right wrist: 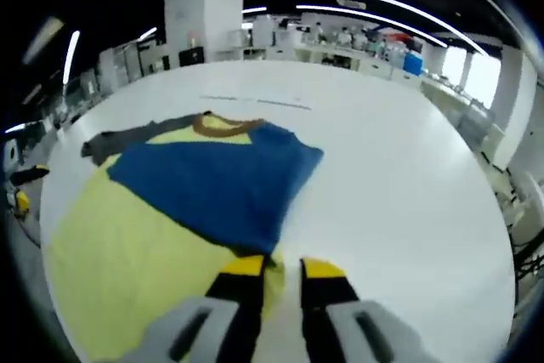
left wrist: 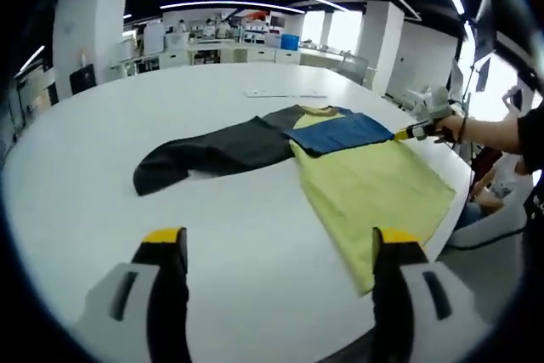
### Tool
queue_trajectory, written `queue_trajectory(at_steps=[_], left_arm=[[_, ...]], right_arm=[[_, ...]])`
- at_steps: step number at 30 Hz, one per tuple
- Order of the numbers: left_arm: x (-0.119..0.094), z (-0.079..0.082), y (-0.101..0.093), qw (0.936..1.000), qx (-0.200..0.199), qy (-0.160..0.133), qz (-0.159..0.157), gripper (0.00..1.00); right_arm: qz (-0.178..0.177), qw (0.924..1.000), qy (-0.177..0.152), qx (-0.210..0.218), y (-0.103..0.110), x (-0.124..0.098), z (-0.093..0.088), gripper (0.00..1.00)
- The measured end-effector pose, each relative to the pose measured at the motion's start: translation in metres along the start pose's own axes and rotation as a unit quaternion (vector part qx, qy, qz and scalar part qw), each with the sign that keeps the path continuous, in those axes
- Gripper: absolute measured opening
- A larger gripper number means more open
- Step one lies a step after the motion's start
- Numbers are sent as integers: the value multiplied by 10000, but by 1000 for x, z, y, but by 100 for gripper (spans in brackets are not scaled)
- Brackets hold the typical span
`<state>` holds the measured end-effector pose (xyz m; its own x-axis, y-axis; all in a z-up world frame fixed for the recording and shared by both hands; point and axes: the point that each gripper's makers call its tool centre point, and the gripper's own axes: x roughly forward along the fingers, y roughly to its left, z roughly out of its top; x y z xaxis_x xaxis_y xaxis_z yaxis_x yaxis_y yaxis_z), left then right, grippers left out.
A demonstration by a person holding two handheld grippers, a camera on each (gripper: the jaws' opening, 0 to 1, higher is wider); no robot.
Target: Fold the garment on the visible template until the final outline fits inside the template.
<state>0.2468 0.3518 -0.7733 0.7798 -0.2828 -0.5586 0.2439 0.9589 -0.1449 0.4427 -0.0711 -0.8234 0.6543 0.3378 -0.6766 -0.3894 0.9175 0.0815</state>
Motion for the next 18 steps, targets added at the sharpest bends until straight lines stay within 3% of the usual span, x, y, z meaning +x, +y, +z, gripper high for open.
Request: queue_trajectory(at_steps=[2, 5, 10, 13, 18], left_arm=[[2, 3, 8, 9999, -113, -68, 71, 85], [5, 7, 16, 9995, -240, -144, 157, 82], [10, 16, 34, 9976, -447, -302, 442, 77], [16, 22, 45, 9966, -328, -378, 654, 68], [27, 28, 60, 9954, -261, -391, 830, 61]], right_arm=[[50, 9999, -88, 50, -2, -2, 5, 42], [158, 9994, -233, 187, 3, -11, 12, 53], [257, 9984, -368, 339, 7, -24, 17, 63], [330, 9973, -478, 459, 12, -34, 21, 71], [428, 9970, -482, 437, 15, -43, 22, 83]])
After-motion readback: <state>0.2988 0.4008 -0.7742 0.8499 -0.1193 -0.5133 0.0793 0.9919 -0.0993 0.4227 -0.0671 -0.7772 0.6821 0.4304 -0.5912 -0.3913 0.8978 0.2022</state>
